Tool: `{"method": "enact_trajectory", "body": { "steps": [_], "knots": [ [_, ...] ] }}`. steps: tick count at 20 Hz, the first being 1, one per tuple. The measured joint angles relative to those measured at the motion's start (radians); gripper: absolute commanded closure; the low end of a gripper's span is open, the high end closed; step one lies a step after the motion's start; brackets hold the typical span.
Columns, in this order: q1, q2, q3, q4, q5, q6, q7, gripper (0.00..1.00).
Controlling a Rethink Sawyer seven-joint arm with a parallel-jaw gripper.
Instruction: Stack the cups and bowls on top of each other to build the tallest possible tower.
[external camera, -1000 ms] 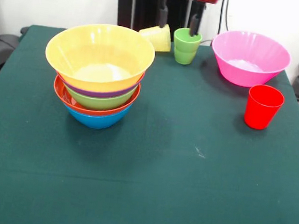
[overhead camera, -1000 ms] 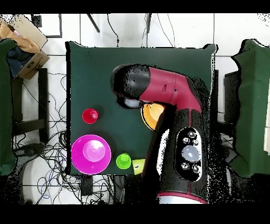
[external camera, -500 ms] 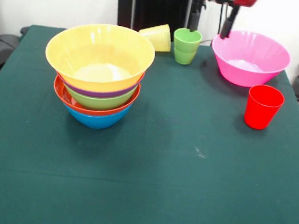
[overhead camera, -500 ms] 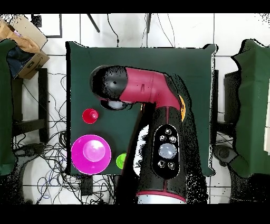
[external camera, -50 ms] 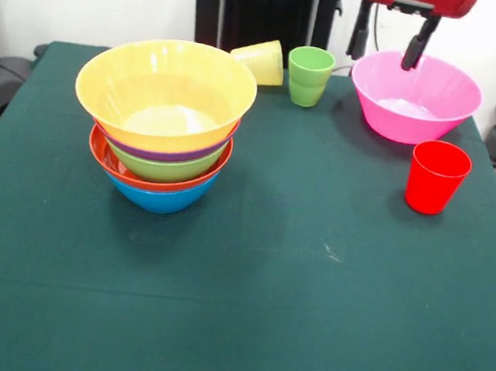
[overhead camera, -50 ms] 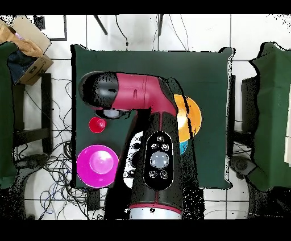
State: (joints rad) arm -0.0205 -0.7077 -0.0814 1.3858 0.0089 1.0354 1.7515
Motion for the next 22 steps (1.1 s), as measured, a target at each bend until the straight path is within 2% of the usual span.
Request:
{"method": "enact_trajectory", "body": {
  "steps": [11,22],
  "knots": [
    [0.027,0.004,-0.026,-0.014,0.0,0.0,0.013,0.0],
    [0.063,0.047,-0.049,-0.068,0.0,0.0,0.073,0.0]
  ]
}}
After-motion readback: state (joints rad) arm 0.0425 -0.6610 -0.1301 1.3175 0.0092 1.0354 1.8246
